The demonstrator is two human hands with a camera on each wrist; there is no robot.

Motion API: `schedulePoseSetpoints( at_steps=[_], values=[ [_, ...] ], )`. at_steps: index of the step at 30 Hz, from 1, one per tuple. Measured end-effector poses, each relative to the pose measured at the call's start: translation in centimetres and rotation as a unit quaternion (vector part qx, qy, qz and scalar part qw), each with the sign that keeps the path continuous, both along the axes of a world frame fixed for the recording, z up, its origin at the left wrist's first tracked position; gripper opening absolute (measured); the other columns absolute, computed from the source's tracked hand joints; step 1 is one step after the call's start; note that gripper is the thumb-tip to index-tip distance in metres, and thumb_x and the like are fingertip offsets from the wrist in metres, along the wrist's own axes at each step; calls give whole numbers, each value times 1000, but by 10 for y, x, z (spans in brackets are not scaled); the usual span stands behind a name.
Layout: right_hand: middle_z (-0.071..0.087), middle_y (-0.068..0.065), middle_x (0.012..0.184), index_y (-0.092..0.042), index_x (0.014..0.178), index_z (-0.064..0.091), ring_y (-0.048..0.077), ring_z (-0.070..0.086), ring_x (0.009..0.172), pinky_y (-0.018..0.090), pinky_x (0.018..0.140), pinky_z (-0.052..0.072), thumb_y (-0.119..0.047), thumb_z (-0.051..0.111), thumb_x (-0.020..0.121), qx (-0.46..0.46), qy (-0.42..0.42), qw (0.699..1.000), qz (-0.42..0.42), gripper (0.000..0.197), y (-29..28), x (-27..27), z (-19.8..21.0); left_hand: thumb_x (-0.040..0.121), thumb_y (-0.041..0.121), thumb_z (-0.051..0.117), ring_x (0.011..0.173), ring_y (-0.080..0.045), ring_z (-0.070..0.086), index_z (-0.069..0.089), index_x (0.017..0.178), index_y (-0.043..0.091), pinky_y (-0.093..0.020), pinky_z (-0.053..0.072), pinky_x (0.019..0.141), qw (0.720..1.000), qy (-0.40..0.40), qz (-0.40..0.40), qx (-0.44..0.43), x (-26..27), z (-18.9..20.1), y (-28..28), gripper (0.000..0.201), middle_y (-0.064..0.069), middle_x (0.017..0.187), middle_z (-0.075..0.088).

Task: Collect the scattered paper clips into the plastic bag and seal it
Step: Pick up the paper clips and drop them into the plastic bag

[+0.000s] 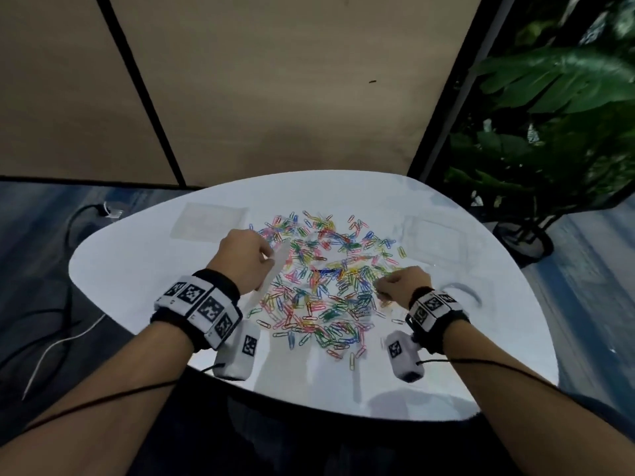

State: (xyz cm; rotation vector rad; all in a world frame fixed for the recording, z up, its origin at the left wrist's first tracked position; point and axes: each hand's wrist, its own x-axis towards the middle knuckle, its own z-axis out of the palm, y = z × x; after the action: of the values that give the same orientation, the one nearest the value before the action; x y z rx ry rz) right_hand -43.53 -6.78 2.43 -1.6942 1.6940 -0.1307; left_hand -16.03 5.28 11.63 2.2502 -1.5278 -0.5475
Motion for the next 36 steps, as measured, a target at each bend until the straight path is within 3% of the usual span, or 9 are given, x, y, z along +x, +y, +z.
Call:
schedulePoseSetpoints(
  at_steps=[4, 7, 13, 19, 22, 24, 27, 33, 36],
  values=[
    [75, 18, 91, 3, 87, 76, 26, 74, 86, 30, 81, 60, -13, 77, 81, 68, -377, 921, -72, 17, 12, 44, 59, 93, 14, 66, 80, -28, 74, 78, 101, 6, -37, 60, 88, 999, 43, -8, -15, -9, -2, -11, 17, -11, 95, 76],
    [74, 17, 100, 9, 98, 72, 22, 73, 89, 23, 76, 58, -5, 71, 84, 134, -488, 861, -49, 20, 36, 79, 87, 93, 12, 64, 82, -23, 73, 79, 100, 8, -26, 58, 82, 997, 66, 0, -44, -16, -5, -15, 17, -9, 97, 76],
    [74, 22, 91, 6, 94, 73, 24, 72, 77, 28, 78, 60, -5, 72, 85, 87, -437, 894, -40, 14, 49, 113, 69, 95, 4, 59, 55, -13, 72, 77, 101, 8, -21, 60, 54, 985, 144, -3, -89, -27, -2, -15, 20, -9, 88, 74],
    [76, 14, 82, -1, 96, 76, 26, 73, 79, 42, 85, 59, 0, 72, 79, 32, -352, 935, 5, 18, 41, 120, 65, 90, 5, 63, 68, -15, 75, 81, 96, 11, -31, 62, 77, 985, 139, -23, -99, -25, 4, -13, 20, -6, 81, 78],
    [73, 3, 70, -10, 88, 79, 18, 71, 66, 22, 70, 60, -11, 72, 81, -47, -247, 965, 81, 10, 38, 121, 66, 90, 6, 65, 74, -18, 76, 80, 102, 7, -33, 62, 81, 985, 142, -8, -95, -22, 7, -15, 19, -8, 91, 78],
    [65, -3, 69, -9, 94, 77, 6, 57, 58, 8, 53, 44, -10, 67, 85, -89, -170, 971, 141, 14, 40, 122, 67, 89, 4, 65, 76, -19, 76, 80, 101, 7, -34, 62, 81, 986, 136, -12, -94, -20, 9, -16, 19, -9, 93, 78],
    [68, 2, 87, -12, 112, 73, 5, 53, 62, 9, 58, 39, -7, 61, 87, -98, -139, 969, 181, 28, 42, 119, 66, 90, 3, 63, 71, -19, 77, 79, 100, 7, -29, 62, 75, 986, 139, -8, -88, -19, 8, -18, 20, -8, 91, 78],
    [76, -4, 96, -20, 102, 77, -1, 70, 84, 7, 74, 51, -6, 65, 85, -171, -226, 946, 160, 25, 35, 88, 84, 90, 6, 66, 65, -13, 76, 79, 99, 10, -10, 55, 58, 984, 153, 8, -92, -15, 11, -19, 16, -5, 86, 77],
    [73, -7, 111, -21, 111, 74, -11, 65, 92, 6, 83, 48, -3, 60, 90, -183, -222, 926, 243, 31, 33, 69, 82, 89, 5, 68, 63, -13, 77, 78, 97, 8, -13, 59, 58, 978, 189, 13, -91, -16, 14, -18, 13, -5, 85, 77]
  ],
)
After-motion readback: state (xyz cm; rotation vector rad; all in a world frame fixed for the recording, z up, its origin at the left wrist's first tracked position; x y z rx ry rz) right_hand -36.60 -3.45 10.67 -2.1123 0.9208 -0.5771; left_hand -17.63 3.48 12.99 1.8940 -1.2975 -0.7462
